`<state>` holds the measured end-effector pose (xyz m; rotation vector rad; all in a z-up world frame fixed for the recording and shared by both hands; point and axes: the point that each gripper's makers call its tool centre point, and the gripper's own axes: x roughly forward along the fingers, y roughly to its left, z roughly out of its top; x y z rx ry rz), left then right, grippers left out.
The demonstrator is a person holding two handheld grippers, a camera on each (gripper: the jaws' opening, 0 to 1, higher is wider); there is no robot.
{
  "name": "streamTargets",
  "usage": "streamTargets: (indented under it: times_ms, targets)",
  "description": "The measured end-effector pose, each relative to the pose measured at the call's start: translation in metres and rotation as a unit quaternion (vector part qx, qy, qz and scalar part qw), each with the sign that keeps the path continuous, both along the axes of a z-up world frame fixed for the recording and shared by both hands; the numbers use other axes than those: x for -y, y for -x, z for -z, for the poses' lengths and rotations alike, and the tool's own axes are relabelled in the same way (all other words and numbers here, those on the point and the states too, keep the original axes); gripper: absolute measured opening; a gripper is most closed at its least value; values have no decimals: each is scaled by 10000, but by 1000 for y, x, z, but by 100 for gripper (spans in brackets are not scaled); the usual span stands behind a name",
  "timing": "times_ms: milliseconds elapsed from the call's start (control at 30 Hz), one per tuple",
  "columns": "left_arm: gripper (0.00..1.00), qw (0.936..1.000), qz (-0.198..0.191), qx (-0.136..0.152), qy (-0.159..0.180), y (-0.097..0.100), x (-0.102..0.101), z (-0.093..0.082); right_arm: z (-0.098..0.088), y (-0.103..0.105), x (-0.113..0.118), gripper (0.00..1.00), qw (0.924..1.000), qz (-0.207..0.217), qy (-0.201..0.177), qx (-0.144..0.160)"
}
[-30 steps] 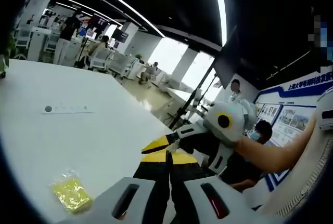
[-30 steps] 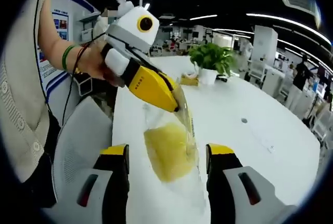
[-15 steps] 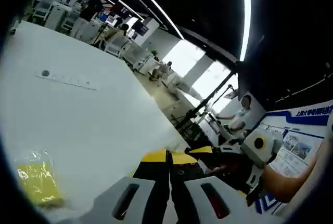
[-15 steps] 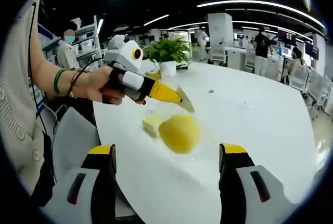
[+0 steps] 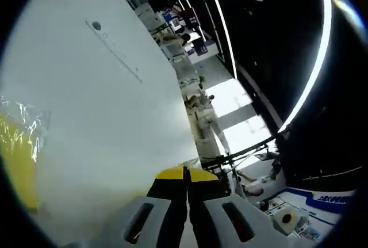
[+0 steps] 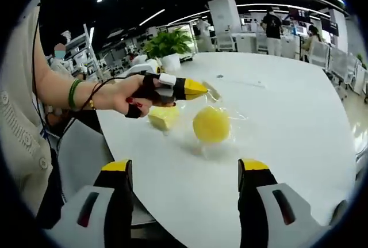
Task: Compare the silicone blocks by pressing each to a similar depth, holding the contact briefly, and releasing to observe deformation and rebound differences across the visible hardness samples.
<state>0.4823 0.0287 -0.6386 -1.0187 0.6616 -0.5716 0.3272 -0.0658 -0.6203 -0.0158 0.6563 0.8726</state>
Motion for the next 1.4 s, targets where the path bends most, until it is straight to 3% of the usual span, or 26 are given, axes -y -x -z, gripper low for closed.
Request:
streamTargets:
  times_ms: [133,167,233,333,467,600,900,1000,1133,1200,1267,1367,1400]
  targets:
    - [0,9981,-321,-201,-477,-13,-17,29,-1,-2,-6,67,9999,-96,26,89]
    - [0,9981,-312,-254,-456,-15,-17,33,-2,-3,-8,67,9999,-96,-30,88]
    - [0,9958,-332,-271,-803,-19,-22,45,-2,-3,-10,67,9999,-106,-67,69]
    - [0,9940,-265,-202,-1039,-24,-22,53,2,-3,-9,67,9999,-124,1,25]
    - [0,9859,-128,-32,-1666,-31,-26,72,8,-3,-6,67,9999,-120,55,-44]
    - [0,9791,-113,-243,-2017,-26,-31,91,8,-4,-6,67,9999,-88,35,-56]
    - [0,9773,-138,-186,-2104,-28,-33,96,10,-5,-4,66,9999,-56,95,-88]
    - [5,9759,-116,-148,-2174,-29,-36,95,8,-4,-6,67,9999,-52,31,-84]
    - [13,9618,226,232,-2719,-29,-39,92,6,-3,-10,67,9999,-51,43,-75]
    - [23,9548,317,278,-2942,-29,-41,89,3,-2,-12,67,10000,-44,9,-49]
    - [30,9491,452,516,-3073,-30,-39,81,2,0,-15,67,10000,-41,-27,-79]
    - [32,9336,698,834,-3416,-28,-38,70,0,5,-20,67,10000,-67,-41,-61]
    - [33,9315,731,878,-3454,-28,-37,68,-2,6,-22,68,9999,-36,-76,-58]
